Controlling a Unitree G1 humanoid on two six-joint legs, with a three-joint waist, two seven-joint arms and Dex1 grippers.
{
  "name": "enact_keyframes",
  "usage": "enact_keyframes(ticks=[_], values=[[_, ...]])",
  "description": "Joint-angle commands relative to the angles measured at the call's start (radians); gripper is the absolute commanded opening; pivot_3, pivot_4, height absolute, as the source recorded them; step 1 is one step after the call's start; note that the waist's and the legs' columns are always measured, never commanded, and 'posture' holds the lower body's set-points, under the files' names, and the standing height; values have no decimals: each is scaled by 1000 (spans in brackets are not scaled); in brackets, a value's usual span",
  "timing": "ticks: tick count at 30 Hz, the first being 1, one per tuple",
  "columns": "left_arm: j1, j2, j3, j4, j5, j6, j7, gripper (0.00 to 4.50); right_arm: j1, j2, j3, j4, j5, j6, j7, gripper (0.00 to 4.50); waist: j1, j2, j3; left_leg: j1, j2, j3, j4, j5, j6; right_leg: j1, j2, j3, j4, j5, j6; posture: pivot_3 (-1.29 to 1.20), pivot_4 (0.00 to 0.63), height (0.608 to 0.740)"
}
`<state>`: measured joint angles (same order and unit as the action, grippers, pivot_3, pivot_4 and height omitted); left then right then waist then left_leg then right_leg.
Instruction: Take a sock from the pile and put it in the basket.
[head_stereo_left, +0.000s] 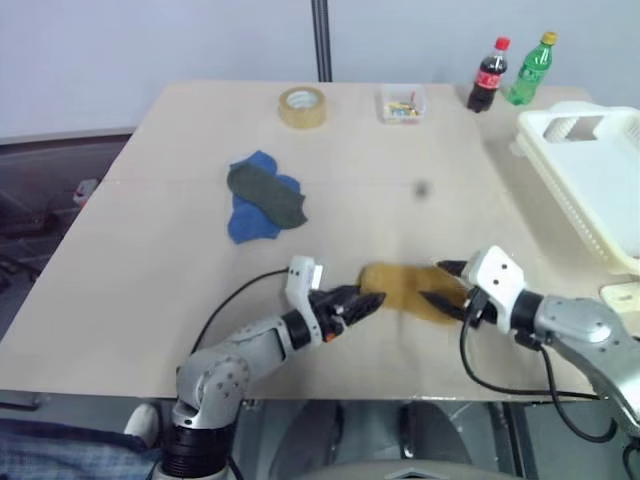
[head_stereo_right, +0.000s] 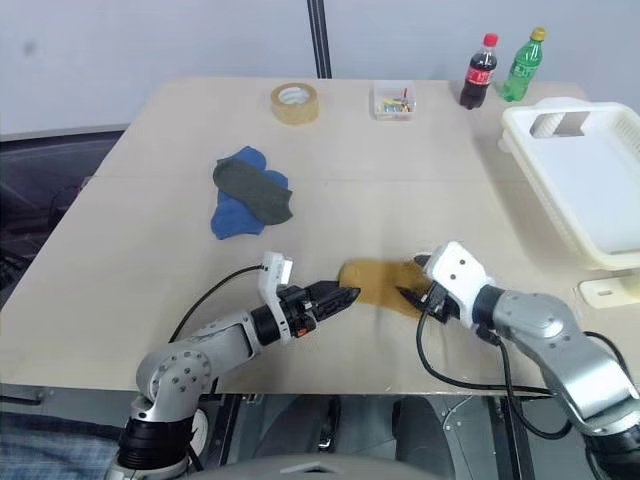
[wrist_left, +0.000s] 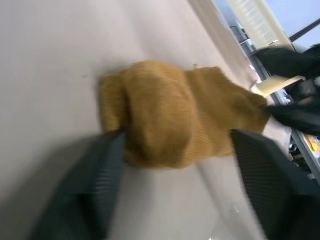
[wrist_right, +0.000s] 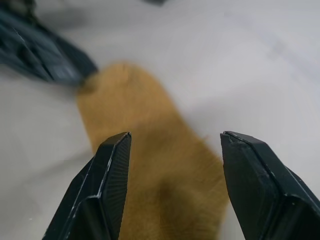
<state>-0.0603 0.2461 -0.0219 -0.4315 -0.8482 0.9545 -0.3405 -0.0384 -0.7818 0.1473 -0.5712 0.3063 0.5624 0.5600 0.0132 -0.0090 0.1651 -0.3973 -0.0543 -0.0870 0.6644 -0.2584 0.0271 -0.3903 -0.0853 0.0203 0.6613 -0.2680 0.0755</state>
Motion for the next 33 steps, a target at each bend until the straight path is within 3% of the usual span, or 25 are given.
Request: enact_keyframes(ticks=[1, 15, 22, 33], values=[[38, 31, 34, -8, -1, -8, -12, 4442, 12, 15, 25, 36, -76, -73, 4, 2956, -2, 0, 0, 0, 0, 0, 0, 0, 0, 0, 0, 0, 0, 0, 0, 0, 150, 740], [-17, 104, 102, 89, 14, -31, -43, 4442, 20, 75, 44, 111, -134, -66, 45, 2956, -4, 0, -1, 1, 3, 0, -1, -2, 3, -1, 3, 2, 0, 0, -1, 0, 150, 740], [-68, 93, 50, 153, 58, -9, -5, 4442, 26, 93, 34, 100, -140, -59, 40, 2956, -3, 1, -3, 3, 3, 1, -1, -2, 3, 0, 4, 2, 0, 0, -1, 0, 150, 740], [-262, 61, -43, 399, 88, 189, -14, 4442, 21, 138, 49, 78, -165, -51, 36, 2956, 3, 4, -11, 15, 3, -1, -1, -2, 3, 14, 4, -1, -1, 0, 0, 0, 150, 740]])
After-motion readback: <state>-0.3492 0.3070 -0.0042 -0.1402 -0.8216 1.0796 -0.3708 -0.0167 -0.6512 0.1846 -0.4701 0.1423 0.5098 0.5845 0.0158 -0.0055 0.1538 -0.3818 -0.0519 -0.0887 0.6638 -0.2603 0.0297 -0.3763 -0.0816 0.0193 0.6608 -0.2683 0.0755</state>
